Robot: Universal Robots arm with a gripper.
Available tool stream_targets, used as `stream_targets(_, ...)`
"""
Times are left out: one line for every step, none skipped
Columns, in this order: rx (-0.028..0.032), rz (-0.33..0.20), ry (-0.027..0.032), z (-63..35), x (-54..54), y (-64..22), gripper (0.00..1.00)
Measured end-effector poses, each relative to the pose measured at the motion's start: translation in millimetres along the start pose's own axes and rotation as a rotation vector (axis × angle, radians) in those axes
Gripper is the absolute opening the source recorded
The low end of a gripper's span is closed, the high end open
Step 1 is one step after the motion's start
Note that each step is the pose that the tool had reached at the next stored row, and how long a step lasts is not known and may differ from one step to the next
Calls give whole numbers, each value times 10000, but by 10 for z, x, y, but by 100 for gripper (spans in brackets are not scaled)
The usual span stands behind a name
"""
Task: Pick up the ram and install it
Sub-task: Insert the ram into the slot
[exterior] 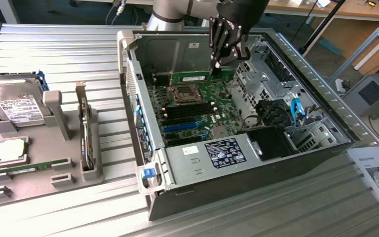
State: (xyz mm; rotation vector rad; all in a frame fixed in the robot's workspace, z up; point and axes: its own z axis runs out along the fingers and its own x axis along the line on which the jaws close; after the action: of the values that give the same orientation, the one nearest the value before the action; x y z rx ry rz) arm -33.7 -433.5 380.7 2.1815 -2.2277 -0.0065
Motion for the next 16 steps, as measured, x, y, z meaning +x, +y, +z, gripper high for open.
stream_targets(-1,-1,-18,7,-3,0,12)
stream_targets(-1,-2,-49,15,-4,0,12)
stream_targets(-2,-1,-82,22,-6,1,12)
stream_targets(-3,-1,-119,29,-9,1,12)
stream_targets(-3,-2,-133,33,-16,0,12)
stream_targets(-2,-3,-136,36,-23,0,12)
stream_targets(-3,-2,-136,39,-39,0,12)
stream_targets(-3,-5,-135,40,-46,-2,12)
stream_targets(-3,-2,-136,42,-56,-21,12)
stream_targets(-13,-3,-133,42,-70,-73,12)
stream_targets(-20,-3,-133,42,-77,-108,12)
stream_targets(-24,-3,-132,43,-83,-127,12)
stream_targets(-27,-3,-131,44,-87,-140,12)
stream_targets(-27,-3,-132,46,-89,-151,12)
stream_targets(-28,-3,-131,52,-96,-158,12)
stream_targets(-29,-2,-129,60,-105,-158,12)
